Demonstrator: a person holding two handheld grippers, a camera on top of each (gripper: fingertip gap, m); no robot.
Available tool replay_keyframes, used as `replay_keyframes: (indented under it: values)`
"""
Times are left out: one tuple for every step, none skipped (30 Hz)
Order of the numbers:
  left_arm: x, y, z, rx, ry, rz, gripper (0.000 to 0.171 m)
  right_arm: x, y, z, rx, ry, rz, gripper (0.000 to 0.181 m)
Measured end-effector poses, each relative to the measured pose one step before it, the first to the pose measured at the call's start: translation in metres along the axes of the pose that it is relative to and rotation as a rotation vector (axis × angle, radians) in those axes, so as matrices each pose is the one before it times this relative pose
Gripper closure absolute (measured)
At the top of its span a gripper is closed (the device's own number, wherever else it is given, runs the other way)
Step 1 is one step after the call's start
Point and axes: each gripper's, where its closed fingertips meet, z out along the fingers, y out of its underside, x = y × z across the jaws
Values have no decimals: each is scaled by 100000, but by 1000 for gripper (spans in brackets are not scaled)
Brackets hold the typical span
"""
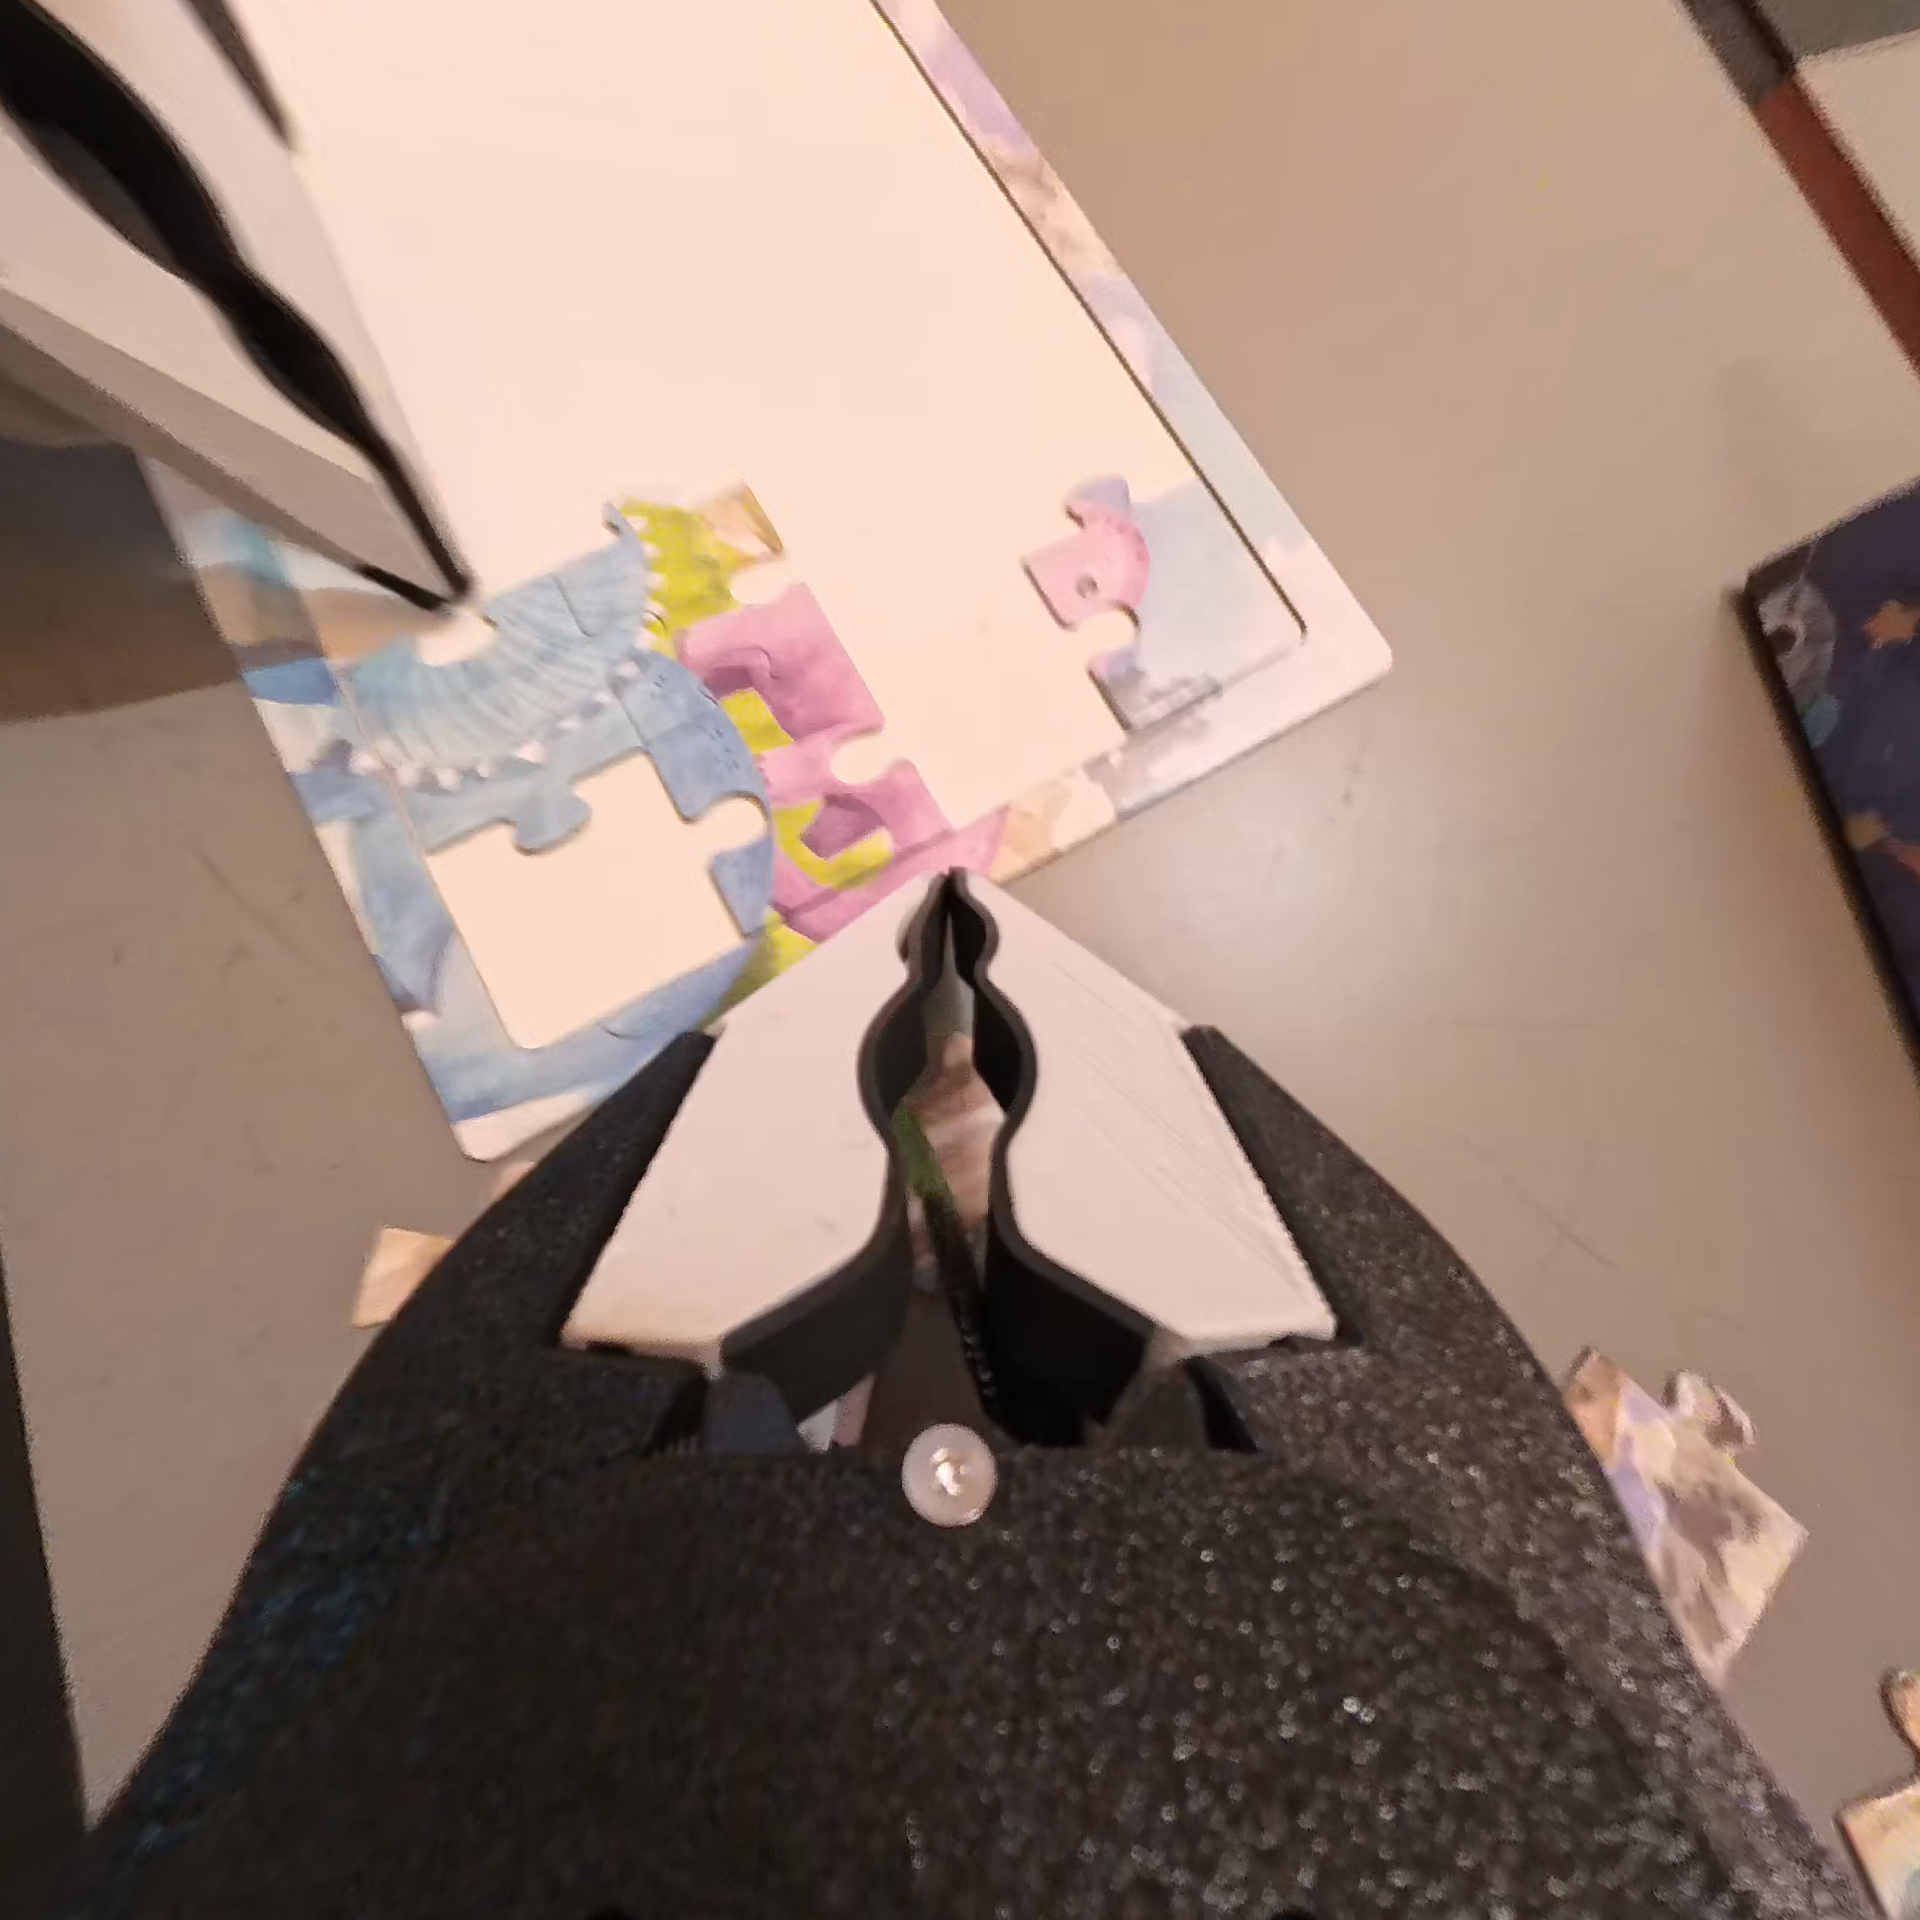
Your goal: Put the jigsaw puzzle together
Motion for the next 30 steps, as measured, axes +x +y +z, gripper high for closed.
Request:
replay_keyframes:
  values:
    - [-56,-67,-19,249,-613,596,171,-657,-802,-177,3733,-2514,-1081,181]
    - [76,-23,30,136,334,155,171,-563,-609,2,2520,-2188,-216,181]
    - [136,75,89,-454,821,-245,171,-436,-153,239,-42,-1839,198,181]
    - [42,34,52,-139,25,90,170,-135,433,429,-3101,-338,-123,181]
    - [-14,-6,-4,201,-230,406,171,95,779,498,-4476,1127,-800,181]
    - [9,6,-17,-46,65,-35,171,-37,81,175,519,407,-648,181]
    - [-3,17,-3,-55,191,-150,171,-85,143,36,-549,-593,117,181]
    - [-8,20,13,166,201,-154,171,2,1,-11,-14,-479,606,181]
    - [-2,3,1,214,149,-247,171,22,-17,5,9,-566,803,181]
    - [9,-9,-31,125,131,-135,171,17,-27,-11,-64,-321,532,181]
    - [5,15,-65,-172,-4,94,171,48,-58,-50,-85,288,547,181]
    - [-58,-10,-139,-114,-571,274,171,278,-110,-221,98,2084,266,181]
    - [-119,-137,-244,748,-1055,520,170,351,-403,-682,1624,2671,-864,181]
    - [-106,-213,-370,1433,-905,427,170,677,-621,-1140,2621,3020,-302,181]
    - [-80,-252,-481,1795,-680,208,170,995,-388,-1561,2223,3783,1210,181]
    - [-139,-261,-554,2062,-910,149,170,1400,113,-1812,1120,4241,2749,178]
    - [-236,-263,-578,2275,-1446,171,170,1563,505,-1928,182,4119,4271,172]
    - [-294,-246,-589,2386,-1685,179,169,1383,806,-1942,-272,2765,5550,164]
    - [-283,-180,-546,2230,-1520,14,169,1104,1234,-1793,-1468,1075,5842,156]
    - [-241,-151,-478,2158,-1196,-326,169,767,1418,-1603,-2293,171,5071,150]
    - [-138,-146,-400,2178,-598,-686,169,301,1472,-1331,-2559,-290,3215,146]
    - [30,-96,-291,1859,325,-960,169,-122,1545,-973,-2693,131,608,146]
    - [166,-25,-188,1272,944,-1084,168,-550,1305,-678,-1620,225,-1267,146]
    - [214,11,-108,1018,827,-994,168,-1152,1120,-255,-994,-2317,-1495,146]
    - [274,23,-9,767,635,-649,167,-1932,845,194,-371,-5424,-559,144]
    - [373,94,68,188,630,-233,167,-1939,539,478,381,-5099,93,143]
    - [440,150,136,-331,549,240,166,-1620,340,804,675,-3570,-263,141]
    - [487,142,180,-347,235,762,166,-1236,364,996,-354,-1832,-1427,138]
    - [522,102,172,-148,49,1181,166,-580,361,1084,-1715,2602,-2885,136]
    - [576,122,138,-336,205,1426,166,274,-64,816,-273,5848,-3381,134]
